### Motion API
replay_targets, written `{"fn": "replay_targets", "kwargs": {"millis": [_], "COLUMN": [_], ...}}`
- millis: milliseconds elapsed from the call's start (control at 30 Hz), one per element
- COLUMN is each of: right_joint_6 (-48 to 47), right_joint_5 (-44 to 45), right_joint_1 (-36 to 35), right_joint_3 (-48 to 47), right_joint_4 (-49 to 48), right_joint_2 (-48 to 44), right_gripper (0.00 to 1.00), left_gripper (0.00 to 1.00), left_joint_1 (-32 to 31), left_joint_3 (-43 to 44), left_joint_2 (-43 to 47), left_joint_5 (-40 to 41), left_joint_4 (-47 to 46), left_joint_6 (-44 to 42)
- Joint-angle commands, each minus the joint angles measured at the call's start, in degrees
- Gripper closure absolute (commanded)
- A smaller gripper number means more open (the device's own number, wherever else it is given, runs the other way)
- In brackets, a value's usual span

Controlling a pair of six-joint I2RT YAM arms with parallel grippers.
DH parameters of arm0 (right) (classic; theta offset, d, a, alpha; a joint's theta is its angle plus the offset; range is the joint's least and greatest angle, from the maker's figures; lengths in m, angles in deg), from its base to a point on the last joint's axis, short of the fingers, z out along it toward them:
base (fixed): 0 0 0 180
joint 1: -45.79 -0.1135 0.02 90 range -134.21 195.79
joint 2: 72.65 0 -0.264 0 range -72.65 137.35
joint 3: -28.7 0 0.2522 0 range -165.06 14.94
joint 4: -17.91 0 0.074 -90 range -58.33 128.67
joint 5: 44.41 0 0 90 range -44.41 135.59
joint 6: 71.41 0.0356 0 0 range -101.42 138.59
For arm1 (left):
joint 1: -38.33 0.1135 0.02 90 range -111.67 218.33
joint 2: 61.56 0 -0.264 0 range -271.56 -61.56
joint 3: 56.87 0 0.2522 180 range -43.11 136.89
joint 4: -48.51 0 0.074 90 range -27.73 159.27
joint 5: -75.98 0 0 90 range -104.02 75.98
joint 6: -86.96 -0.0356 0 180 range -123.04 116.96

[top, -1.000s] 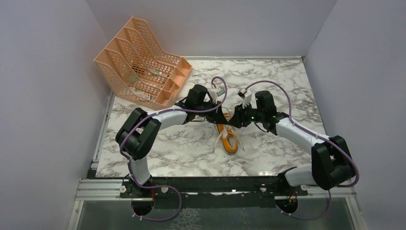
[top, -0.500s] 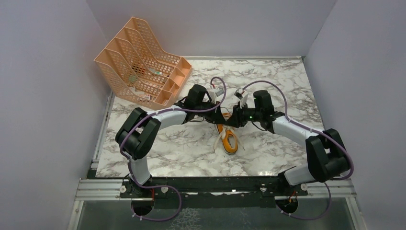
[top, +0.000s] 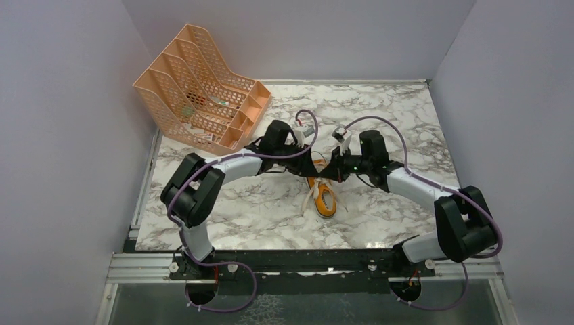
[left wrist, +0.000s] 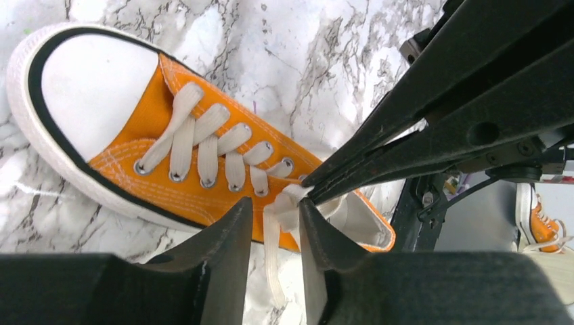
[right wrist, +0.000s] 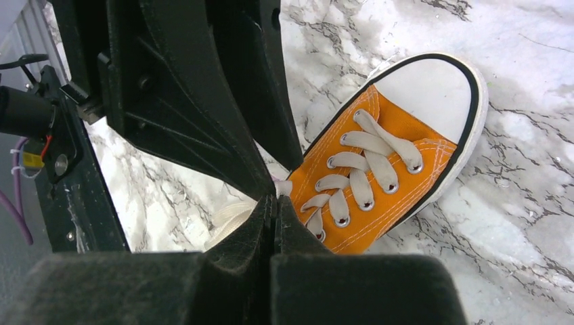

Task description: Tie the shoes

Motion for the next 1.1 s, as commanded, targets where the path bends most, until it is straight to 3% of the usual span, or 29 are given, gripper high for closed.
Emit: {"fn": "replay_targets", "kwargs": {"millis": [0,300,733,967,1067], "right_joint_6": [0.8,1.7,2.6,3.2,3.3], "right_joint_5": [4.1,4.7,3.8,3.5,3.3], "right_joint_1": [-0.3,-0.3,-0.3,-0.3,-0.3], "right_joint_3": [1.7,1.3,0.9,0.4,0.2], "right_joint_4": [-3.9,-3.5,-3.5,-3.7,-3.8], "right_joint_2": [-3.4,-3.1,-2.6,-2.2,-2.1], "right_gripper": [0.99,0.99,1.00,1.00,0.99], "left_gripper": [0.64,0.59,0.58,0.72,0.72], "left_joint_1": [-0.2,-2.5,-7.5,-7.5,-7.7], "left_joint_3": [-2.2,-7.0,-3.9,-2.6,-1.5], "left_joint_2": [6.0,11.3,7.0,5.6,4.5], "left_joint_5": [1.1,2.6,8.0,9.8,9.6], "left_joint_4": [3.4,3.6,5.8,8.8,9.8], "left_joint_6": [-2.6,-0.7,-1.8,-3.5,-3.9]}}
